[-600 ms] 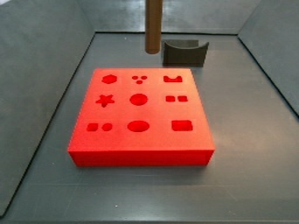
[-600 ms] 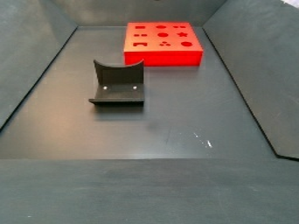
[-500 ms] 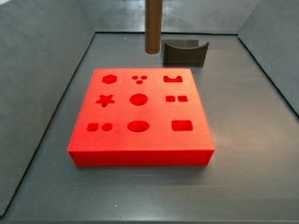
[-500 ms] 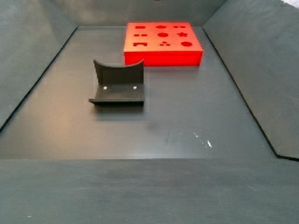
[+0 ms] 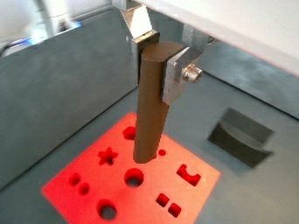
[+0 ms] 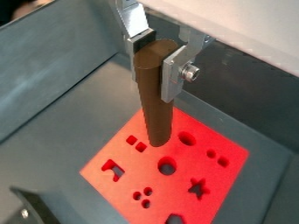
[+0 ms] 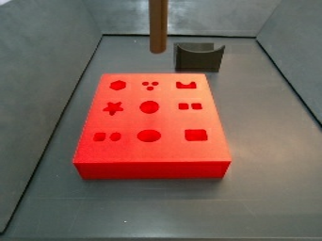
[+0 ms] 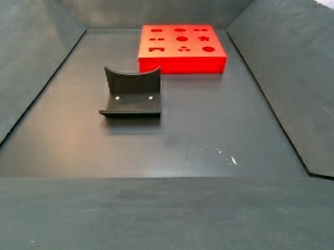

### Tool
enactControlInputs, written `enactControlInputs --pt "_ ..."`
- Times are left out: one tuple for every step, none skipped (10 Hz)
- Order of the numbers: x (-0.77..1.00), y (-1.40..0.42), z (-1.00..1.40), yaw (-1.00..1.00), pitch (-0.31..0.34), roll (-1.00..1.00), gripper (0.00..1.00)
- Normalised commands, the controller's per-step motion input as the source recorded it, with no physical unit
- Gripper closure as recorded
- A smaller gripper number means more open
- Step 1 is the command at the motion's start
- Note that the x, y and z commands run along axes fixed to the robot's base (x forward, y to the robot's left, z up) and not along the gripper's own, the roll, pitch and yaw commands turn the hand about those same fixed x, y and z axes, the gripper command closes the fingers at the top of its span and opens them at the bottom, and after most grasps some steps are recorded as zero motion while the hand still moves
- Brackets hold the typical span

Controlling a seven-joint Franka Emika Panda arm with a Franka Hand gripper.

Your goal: Insert the oval object.

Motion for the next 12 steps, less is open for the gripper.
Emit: enactControlInputs --pt "-0.01 0.00 0.11 -0.98 0.000 0.17 1.00" --pt "0.00 0.00 0.00 -0.95 0.000 0.13 1.00" --pt "0.01 0.00 0.00 -0.25 0.027 0.05 1.00" --pt "0.00 0.00 0.00 0.01 0.000 0.00 1.00" --pt "0.00 -0.03 0.00 -0.16 0.000 0.00 1.00" --pt "-0.16 0.00 -0.18 -1.00 -0.057 0.00 1.00" --pt "0.00 0.00 -0.17 -1.00 -0.050 0.00 1.00" --pt "0.00 0.00 -0.17 -1.00 -0.027 0.00 1.00" --pt "0.00 0.00 -0.17 -1.00 -0.014 0.00 1.00" --pt "0.00 0.00 -0.18 -1.00 -0.007 0.00 1.00" --pt "0.00 0.00 -0.18 -1.00 -0.006 0.00 1.00" --pt "0.00 0.00 -0.20 -1.00 0.000 0.00 1.00"
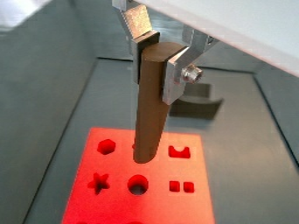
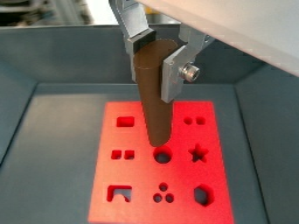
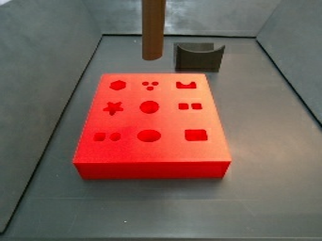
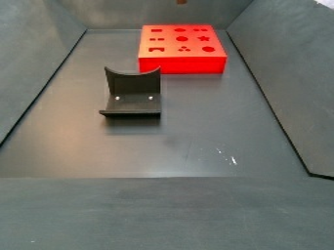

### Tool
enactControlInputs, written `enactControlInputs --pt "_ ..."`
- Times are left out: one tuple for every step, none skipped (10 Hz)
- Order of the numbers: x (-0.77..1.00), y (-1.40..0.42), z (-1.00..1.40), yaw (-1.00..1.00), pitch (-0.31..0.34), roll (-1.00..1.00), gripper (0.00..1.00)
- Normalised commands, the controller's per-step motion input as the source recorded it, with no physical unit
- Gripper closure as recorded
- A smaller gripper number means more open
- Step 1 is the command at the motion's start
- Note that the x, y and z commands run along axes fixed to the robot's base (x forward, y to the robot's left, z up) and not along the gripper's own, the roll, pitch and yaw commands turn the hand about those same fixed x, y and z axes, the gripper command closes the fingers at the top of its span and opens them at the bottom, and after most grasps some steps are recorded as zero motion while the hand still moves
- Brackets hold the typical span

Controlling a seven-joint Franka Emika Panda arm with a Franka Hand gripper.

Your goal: Insert the oval object.

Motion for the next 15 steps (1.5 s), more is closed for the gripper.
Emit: enactControlInputs --pt "0.00 0.00 -0.20 -1.00 0.000 0.00 1.00" --pt "0.00 0.00 -0.21 -1.00 0.000 0.00 1.00" --pt "0.00 0.00 -0.21 -1.00 0.000 0.00 1.00" --pt "0.00 0.00 -0.21 -1.00 0.000 0.01 1.00" --pt "0.00 0.00 -0.21 -1.00 0.000 0.01 1.00" --pt "0.00 0.00 -0.22 -1.00 0.000 0.01 1.00" --pt "0.00 0.00 -0.22 -1.00 0.000 0.01 1.00" --pt "0.00 0.00 -0.22 -1.00 0.000 0.01 1.00" --pt "0.09 -0.08 -0.01 -0.47 0.000 -0.06 1.00" --pt "0.04 0.00 0.00 0.00 0.000 -0.01 1.00" --pt "0.00 -0.24 -0.12 -0.17 -0.093 -0.14 1.00" --pt "0.00 -0.50 -0.14 -0.23 -0.143 -0.20 1.00" --pt "0.00 -0.62 -0.13 -0.25 -0.160 -0.20 1.00" --pt "0.00 -0.59 -0.19 -0.31 -0.171 -0.21 1.00" --pt "0.00 -0.51 -0.15 -0.47 -0.176 -0.18 1.00"
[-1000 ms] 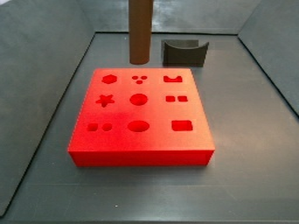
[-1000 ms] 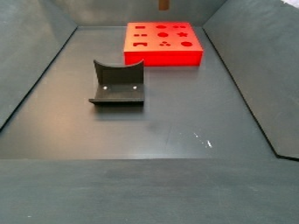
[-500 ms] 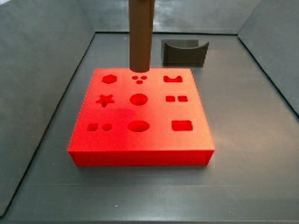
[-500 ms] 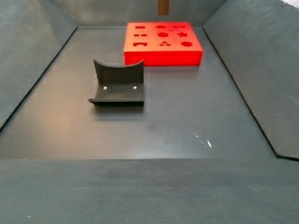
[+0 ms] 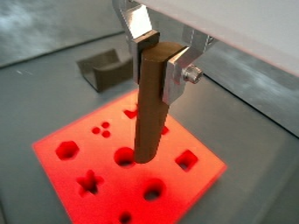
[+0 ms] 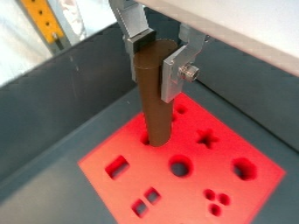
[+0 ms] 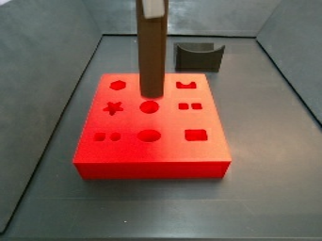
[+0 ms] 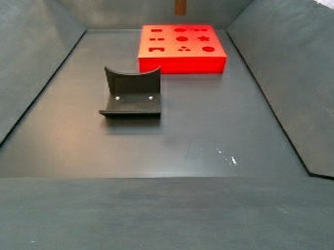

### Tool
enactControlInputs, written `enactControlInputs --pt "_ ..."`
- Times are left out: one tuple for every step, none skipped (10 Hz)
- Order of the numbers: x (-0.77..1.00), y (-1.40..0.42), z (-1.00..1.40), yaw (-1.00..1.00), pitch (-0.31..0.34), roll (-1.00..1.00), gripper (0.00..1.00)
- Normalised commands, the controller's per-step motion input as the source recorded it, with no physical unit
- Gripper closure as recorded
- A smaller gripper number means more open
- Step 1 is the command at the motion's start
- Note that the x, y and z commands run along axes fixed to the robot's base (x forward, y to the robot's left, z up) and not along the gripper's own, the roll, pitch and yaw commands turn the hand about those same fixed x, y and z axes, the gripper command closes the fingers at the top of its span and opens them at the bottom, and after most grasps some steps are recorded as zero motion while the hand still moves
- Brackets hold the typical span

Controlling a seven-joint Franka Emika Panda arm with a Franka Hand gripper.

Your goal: Insert the oval object.

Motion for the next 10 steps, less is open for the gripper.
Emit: enactControlInputs --pt "0.00 -0.03 0.00 0.00 0.000 0.00 1.00" --pt "0.00 -0.05 0.00 0.00 -0.019 0.00 1.00" --pt "-0.11 -0.42 -0.12 0.00 -0.110 0.02 1.00" --pt "0.00 -0.69 -0.29 0.00 -0.097 0.10 1.00" --pt "0.00 -0.63 -0.33 -0.05 -0.079 0.13 1.00" --pt "0.00 0.00 -0.19 -0.09 0.000 0.05 1.00" --pt "0.06 0.14 -0.11 -0.08 0.000 0.16 1.00" --pt "0.07 0.19 -0.06 -0.05 0.037 0.21 1.00" --pt "0.00 0.09 0.00 0.00 0.053 0.25 1.00" --pt "0.00 0.00 0.00 0.00 0.021 0.13 1.00"
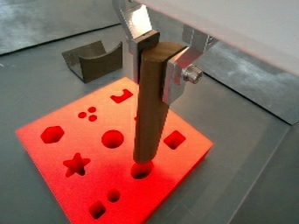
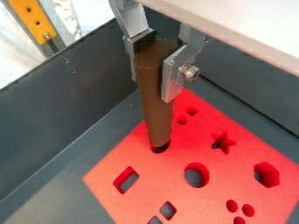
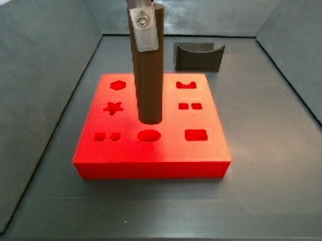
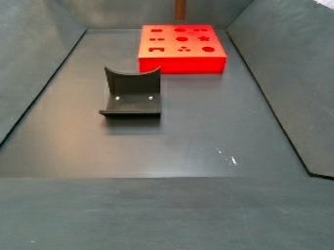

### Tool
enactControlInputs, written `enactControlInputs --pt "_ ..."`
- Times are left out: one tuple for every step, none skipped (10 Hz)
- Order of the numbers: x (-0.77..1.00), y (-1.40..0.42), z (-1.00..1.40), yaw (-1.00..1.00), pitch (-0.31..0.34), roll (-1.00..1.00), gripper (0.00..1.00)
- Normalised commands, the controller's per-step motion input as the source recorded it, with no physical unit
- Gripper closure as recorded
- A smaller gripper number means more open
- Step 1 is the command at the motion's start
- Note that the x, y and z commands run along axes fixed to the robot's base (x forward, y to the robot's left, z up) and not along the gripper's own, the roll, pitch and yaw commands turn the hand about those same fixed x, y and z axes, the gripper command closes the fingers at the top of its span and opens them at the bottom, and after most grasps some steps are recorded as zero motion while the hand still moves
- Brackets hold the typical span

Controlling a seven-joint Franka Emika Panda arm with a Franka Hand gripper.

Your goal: Insert the oval object.

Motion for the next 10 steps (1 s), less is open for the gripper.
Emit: enactControlInputs --pt "0.00 0.00 0.00 0.00 0.000 0.03 1.00" --pt "0.00 0.00 -0.04 0.00 0.000 0.00 1.00" --pt "0.13 -0.07 -0.32 0.00 -0.034 0.00 1.00" --pt "0.16 -0.03 -0.31 0.00 -0.036 0.00 1.00" --pt "0.00 0.00 -0.11 0.02 0.000 0.00 1.00" --pt "0.01 0.00 -0.09 0.00 0.000 0.00 1.00" --pt "0.03 0.00 -0.18 0.03 0.000 0.00 1.00" --pt "0.08 0.00 -0.20 0.03 0.000 0.05 1.00" --pt "0.11 -0.03 -0.17 0.03 0.000 0.10 1.00" --pt "0.13 -0.04 -0.15 0.02 0.000 0.11 1.00"
